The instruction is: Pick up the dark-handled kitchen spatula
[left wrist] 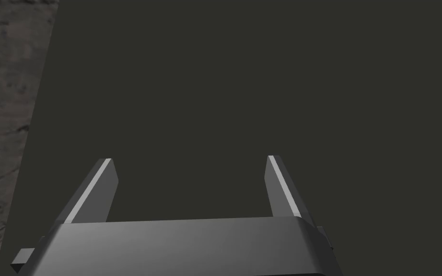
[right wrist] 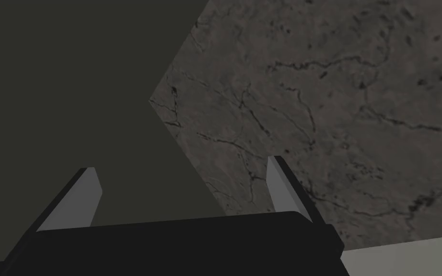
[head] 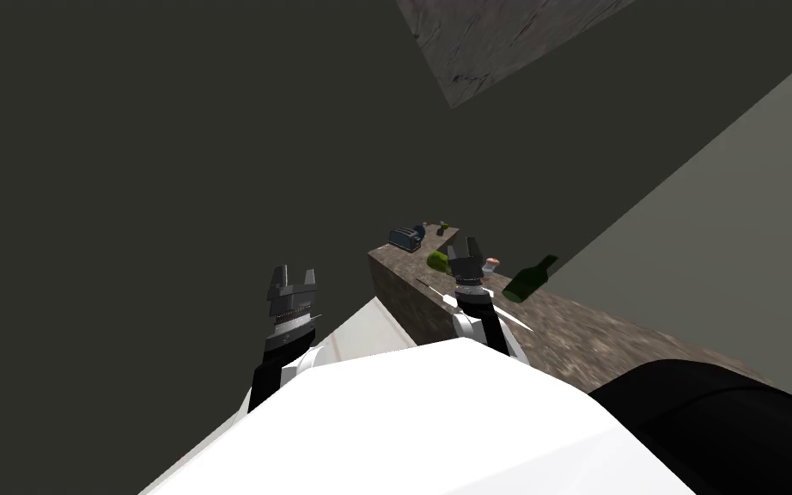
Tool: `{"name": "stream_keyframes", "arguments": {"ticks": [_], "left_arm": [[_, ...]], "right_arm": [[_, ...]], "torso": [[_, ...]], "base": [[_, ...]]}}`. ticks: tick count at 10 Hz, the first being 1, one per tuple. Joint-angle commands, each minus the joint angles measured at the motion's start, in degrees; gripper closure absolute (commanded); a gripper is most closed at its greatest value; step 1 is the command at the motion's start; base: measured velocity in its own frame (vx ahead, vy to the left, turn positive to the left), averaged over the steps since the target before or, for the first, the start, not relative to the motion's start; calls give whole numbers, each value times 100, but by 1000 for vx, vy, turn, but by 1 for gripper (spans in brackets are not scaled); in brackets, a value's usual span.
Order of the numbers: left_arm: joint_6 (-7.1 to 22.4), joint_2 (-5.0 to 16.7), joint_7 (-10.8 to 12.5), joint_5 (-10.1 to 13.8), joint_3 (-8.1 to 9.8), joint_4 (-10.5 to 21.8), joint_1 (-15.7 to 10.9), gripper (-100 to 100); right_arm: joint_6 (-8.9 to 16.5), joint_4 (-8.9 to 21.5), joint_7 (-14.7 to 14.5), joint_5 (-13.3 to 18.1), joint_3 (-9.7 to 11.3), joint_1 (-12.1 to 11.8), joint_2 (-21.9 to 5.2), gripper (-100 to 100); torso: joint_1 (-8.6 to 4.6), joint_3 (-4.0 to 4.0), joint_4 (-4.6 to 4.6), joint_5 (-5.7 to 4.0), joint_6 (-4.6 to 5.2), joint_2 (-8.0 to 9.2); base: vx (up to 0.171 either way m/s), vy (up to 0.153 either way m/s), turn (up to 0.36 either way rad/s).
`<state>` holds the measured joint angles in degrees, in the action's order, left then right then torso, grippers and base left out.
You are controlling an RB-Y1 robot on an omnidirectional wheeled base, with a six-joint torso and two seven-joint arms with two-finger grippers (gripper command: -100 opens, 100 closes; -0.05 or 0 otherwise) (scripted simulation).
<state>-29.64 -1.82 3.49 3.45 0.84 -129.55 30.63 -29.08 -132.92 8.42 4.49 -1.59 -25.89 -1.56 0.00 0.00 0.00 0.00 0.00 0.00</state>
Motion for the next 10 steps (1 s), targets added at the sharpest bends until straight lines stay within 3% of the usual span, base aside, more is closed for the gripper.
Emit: {"name": "stream_keyframes", "arguments": {"ticks": [1,9,10], "left_arm": [[0,0,0,0,0,0,0,0],[0,0,0,0,0,0,0,0],[0,0,0,0,0,0,0,0]], "right_arm": [[-20,109,-1,25,25,-32,-223,-100],[-164,954,-24,220,183,-260,-1530,-100],[-164,954,-24,220,183,-260,-1565,-100]], "torso": [[0,0,0,0,0,0],[2,2,1,1,0,3],[1,1,0,0,-1,1]], "base": [[-5,3,31],[-8,9,44],[-3,6,25]]}}
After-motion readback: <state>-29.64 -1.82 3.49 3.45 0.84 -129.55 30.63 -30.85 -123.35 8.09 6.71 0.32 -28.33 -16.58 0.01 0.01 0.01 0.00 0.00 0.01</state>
